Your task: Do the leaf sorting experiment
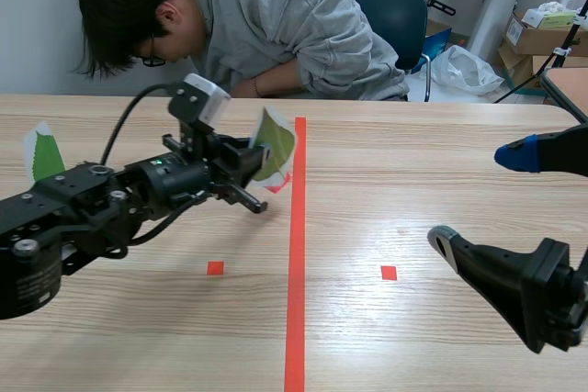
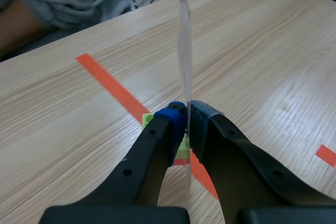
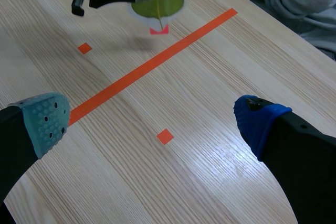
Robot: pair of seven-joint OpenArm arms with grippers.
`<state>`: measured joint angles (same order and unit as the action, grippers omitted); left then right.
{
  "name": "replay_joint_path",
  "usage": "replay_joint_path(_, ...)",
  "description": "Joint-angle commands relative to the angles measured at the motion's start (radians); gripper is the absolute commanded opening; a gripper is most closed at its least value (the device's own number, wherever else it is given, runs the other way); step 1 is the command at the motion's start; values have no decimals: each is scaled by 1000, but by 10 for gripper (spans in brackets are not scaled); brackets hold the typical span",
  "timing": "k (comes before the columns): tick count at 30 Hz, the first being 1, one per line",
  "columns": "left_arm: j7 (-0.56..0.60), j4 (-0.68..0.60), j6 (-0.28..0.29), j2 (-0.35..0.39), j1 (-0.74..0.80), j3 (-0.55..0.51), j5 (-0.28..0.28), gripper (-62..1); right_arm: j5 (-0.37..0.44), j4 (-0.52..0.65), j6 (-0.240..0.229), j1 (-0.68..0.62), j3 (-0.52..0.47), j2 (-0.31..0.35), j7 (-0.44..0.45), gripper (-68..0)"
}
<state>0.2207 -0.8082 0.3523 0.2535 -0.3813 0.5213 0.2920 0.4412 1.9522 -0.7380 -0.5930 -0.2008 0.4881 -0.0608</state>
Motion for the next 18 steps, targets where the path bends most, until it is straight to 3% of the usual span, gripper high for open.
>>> replay_joint_path(1, 14, -24, 2, 27, 10, -50, 8, -566, 14, 4, -8, 14, -9, 4, 16, -20)
replay_joint_path(11, -5, -46, 2, 93, 129, -353, 137, -566, 14, 4, -8, 14, -9, 4, 16, -20)
replay_joint_path(15, -27, -46, -6, 108, 158, -414, 138, -566, 14, 4, -8, 14, -9, 4, 16, -20)
replay_joint_path(18, -39, -44, -71, 118, 169, -429, 130, -567, 14, 4, -8, 14, -9, 3, 16, -20)
